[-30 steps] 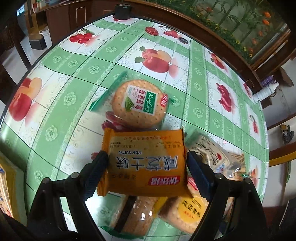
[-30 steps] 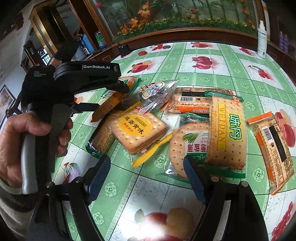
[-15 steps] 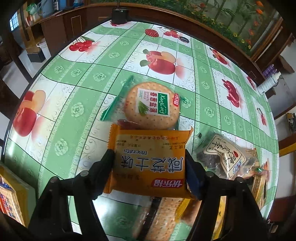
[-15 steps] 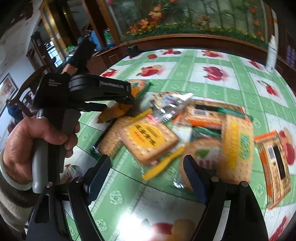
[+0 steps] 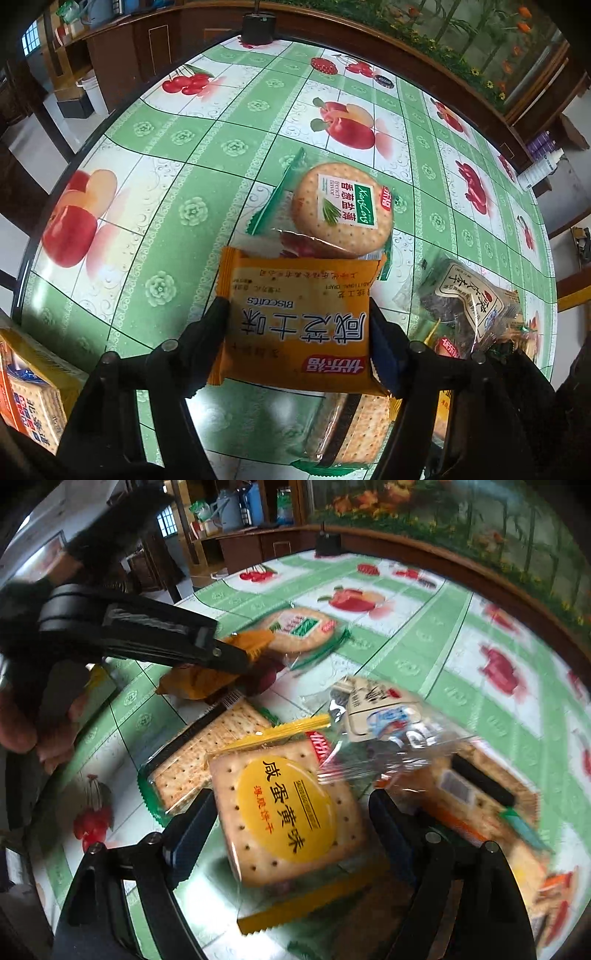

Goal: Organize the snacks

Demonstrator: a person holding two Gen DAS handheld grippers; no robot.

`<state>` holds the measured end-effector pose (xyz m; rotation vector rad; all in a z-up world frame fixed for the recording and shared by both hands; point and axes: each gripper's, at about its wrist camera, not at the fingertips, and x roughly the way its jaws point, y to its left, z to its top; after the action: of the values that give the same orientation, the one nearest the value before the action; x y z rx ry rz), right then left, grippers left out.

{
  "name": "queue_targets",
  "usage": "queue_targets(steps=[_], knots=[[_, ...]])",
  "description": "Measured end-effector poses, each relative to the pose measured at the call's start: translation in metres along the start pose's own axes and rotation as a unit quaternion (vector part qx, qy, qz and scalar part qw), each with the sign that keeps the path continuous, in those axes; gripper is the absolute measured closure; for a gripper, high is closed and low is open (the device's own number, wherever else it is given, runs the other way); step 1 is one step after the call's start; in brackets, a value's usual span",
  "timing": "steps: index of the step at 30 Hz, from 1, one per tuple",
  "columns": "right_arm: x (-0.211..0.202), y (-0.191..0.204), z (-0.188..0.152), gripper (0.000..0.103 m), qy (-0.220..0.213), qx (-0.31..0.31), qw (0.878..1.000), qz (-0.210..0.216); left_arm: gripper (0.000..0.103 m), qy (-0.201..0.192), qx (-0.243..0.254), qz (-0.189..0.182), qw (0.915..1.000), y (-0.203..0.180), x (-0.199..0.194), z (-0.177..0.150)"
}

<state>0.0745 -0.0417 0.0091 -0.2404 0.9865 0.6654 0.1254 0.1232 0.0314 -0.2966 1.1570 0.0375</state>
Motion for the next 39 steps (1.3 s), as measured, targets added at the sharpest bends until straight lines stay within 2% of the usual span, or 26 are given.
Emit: queue_targets(steps=[7,13,18,23,24,25,26,29,33,35,36,37,39], knots=[[-0.006,0.007,-0.007,0.028,-0.020,0.031,0.999,0.007,0.032,-0.004,0.016,0.009,0.9998,-0.002,-0.003,-0.008],[-0.021,0.031,-0.028,0.029,-0.039,0.028,0.999,-0.026,0.032,-0.013,0.016,0.011,0.9997,0.001,-0.014,-0.023],[-0.044,0.046,-0.042,0.030,-0.065,0.036,0.997,-0.029,0.032,-0.026,0.032,0.013,0.9991,-0.003,-0.032,-0.042],[-0.059,0.054,-0.053,0.034,-0.085,0.048,0.995,-0.031,0.032,-0.057,0.059,0.019,0.9964,-0.012,-0.060,-0.067],[-0.062,0.056,-0.056,0.039,-0.090,0.051,0.994,-0.033,0.032,-0.063,0.064,0.019,0.9957,-0.013,-0.066,-0.072],[-0.066,0.058,-0.058,0.051,-0.095,0.054,0.994,-0.028,0.032,-0.070,0.069,0.019,0.9949,-0.013,-0.072,-0.078],[-0.068,0.058,-0.059,0.053,-0.096,0.057,0.994,-0.023,0.032,-0.074,0.072,0.019,0.9944,-0.013,-0.076,-0.082],[-0.072,0.061,-0.063,0.053,-0.101,0.061,0.993,-0.024,0.032,-0.077,0.073,0.016,0.9942,-0.009,-0.082,-0.091],[-0.068,0.059,-0.068,0.053,-0.087,0.073,0.993,-0.035,0.032,-0.069,0.065,0.015,0.9954,0.001,-0.081,-0.100],[-0.072,0.055,-0.070,0.052,-0.078,0.093,0.992,-0.019,0.032,-0.069,0.064,0.016,0.9955,0.003,-0.083,-0.105],[-0.073,0.055,-0.072,0.046,-0.076,0.093,0.993,-0.013,0.032,-0.071,0.065,0.014,0.9953,0.003,-0.084,-0.107],[-0.075,0.057,-0.073,0.035,-0.078,0.088,0.993,-0.013,0.032,-0.072,0.065,0.013,0.9951,0.003,-0.084,-0.108],[-0.071,0.063,-0.074,0.023,-0.061,0.065,0.995,-0.036,0.032,-0.073,0.067,0.011,0.9951,0.003,-0.085,-0.109]])
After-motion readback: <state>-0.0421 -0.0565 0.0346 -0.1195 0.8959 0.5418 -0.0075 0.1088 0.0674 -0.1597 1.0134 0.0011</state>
